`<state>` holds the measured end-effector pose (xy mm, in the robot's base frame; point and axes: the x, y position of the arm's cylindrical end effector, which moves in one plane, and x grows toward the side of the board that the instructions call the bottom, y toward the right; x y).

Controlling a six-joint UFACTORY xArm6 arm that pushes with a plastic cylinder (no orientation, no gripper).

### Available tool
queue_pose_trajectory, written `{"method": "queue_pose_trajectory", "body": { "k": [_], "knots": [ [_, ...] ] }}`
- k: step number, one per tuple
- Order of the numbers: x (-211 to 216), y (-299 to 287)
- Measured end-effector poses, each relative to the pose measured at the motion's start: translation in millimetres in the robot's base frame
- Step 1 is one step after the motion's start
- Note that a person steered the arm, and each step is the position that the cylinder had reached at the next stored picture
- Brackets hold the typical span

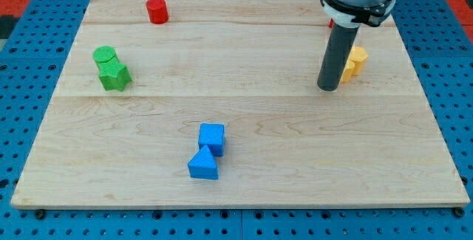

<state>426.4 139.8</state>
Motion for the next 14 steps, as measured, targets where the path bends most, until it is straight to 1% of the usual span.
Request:
{"method": "queue_pose_trajectory", "body": {
  "k": [2,3,4,5,6,7,8,9,10,11,12,13,14],
  "knots": [
    [0,-9],
    [0,-68],
    [-17,-102],
    [-60,-96],
    [-96,-59],
    [-116,12],
    [-122,79],
    [-126,106],
    [-129,37],
    [-161,7],
    [-184,49],
    [-151,56],
    [-144,74]
  ]
}}
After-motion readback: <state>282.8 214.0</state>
